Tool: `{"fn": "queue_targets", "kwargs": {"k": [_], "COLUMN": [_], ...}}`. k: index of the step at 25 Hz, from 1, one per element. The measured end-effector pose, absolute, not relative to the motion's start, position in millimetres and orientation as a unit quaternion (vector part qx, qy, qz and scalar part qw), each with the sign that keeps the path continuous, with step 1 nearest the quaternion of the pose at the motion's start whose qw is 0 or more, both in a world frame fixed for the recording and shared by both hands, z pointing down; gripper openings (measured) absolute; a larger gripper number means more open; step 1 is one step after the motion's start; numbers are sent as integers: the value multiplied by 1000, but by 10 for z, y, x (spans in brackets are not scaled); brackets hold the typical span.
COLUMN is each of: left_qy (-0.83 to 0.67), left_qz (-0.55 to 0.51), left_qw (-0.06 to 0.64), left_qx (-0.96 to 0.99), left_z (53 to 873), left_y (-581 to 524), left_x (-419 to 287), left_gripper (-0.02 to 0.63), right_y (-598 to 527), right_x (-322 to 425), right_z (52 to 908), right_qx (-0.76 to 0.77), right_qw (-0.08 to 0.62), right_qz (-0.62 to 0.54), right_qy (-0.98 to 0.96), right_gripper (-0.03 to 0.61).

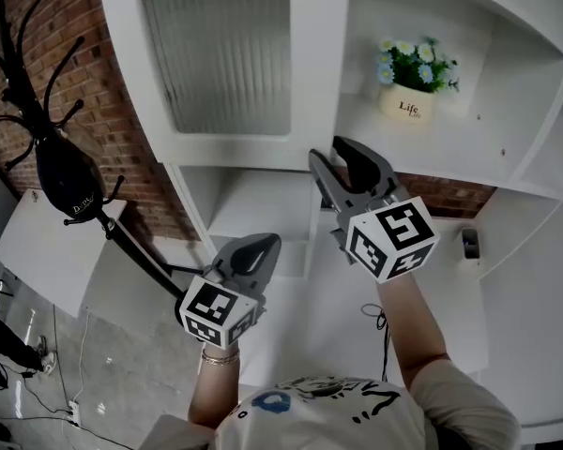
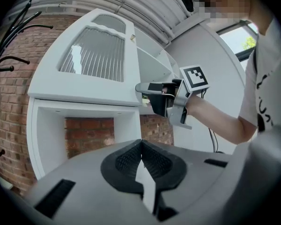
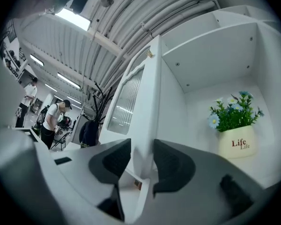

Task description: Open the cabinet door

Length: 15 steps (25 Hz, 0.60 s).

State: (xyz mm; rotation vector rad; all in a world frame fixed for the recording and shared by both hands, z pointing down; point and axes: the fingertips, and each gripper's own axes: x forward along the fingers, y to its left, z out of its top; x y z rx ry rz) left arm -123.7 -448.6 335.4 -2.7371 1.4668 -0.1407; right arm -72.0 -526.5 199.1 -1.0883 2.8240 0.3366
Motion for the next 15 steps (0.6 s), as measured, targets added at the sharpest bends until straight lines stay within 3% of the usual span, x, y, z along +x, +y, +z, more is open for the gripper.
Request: {"fn": "queue_targets", "kwargs": {"k": [4, 15], "left_qy": [464, 470], "left_qz": [-40, -43], "left_qw": [6, -9], "left_qx": [-885, -882], "left_z": [3400, 3507], "left_y": [-4435, -4203], "left_x": [-1209, -1209], "left_gripper": [14, 14], "right_y": [-5160, -4566], "right_x": [-668, -676], "right_z": [1979, 1956], "right_qx": [-340, -294], "right_qw": [69, 95], "right_qz": [82, 74], "right_qy": [934, 948], "right_gripper": [117, 89]}}
